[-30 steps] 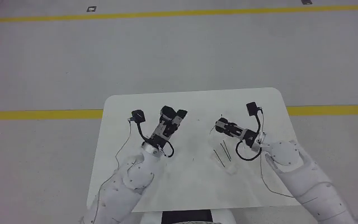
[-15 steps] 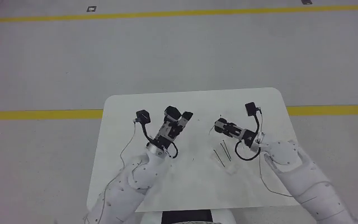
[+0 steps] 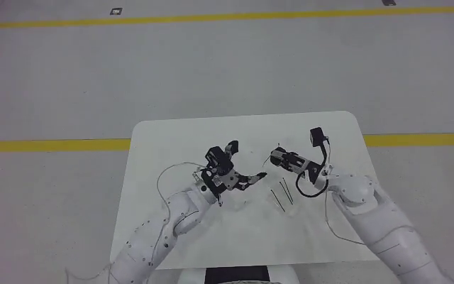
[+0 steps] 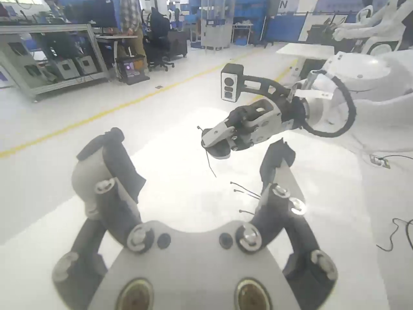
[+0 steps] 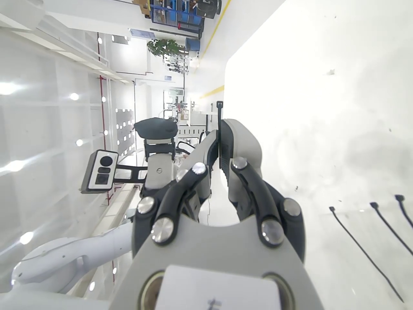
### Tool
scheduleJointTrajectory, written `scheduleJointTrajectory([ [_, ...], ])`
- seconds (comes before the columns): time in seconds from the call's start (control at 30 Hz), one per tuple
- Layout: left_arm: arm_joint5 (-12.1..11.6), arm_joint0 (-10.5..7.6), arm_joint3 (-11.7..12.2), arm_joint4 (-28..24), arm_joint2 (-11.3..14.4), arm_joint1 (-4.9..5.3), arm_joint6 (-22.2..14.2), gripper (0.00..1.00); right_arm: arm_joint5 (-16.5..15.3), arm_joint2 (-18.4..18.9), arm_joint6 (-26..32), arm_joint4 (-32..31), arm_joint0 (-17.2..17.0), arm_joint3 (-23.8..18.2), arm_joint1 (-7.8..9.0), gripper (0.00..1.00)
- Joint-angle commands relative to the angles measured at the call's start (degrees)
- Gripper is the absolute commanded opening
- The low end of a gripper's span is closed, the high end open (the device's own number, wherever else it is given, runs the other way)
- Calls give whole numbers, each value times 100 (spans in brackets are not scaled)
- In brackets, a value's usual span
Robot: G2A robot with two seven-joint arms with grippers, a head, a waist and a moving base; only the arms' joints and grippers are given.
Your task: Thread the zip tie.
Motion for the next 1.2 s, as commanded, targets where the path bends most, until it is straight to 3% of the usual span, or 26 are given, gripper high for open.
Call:
scheduleJointTrajectory([
  [0.0,-6,0,0,-18,0,0,-3,100,-2,1,-3,-2,-1,-2,1,0],
  [0.1,-6,0,0,-18,0,0,-3,100,-2,1,-3,-2,-1,-2,1,0],
  [0.17,23,-139,-14,938,130,34,-599,100,2,-12,-68,-33,-19,-27,-10,0],
  [0.23,237,-144,-154,1460,241,40,-877,100,-17,-27,-148,-45,-34,-67,-30,0],
  [0.37,473,-323,-159,1604,464,97,-1139,100,-174,-39,-259,82,-63,-98,-76,0],
  [0.53,1021,-470,47,1604,776,196,-889,100,-331,-88,-326,174,-28,-62,-138,0],
  [0.6,1110,-517,82,1604,840,210,-761,100,-358,-103,-312,197,-6,-41,-158,0],
  [0.9,1076,-503,86,1516,850,203,-732,100,-381,-103,-315,135,18,-31,-166,0],
  [1.17,743,-447,410,86,769,114,33,100,-654,-69,-166,456,-54,12,-221,0],
])
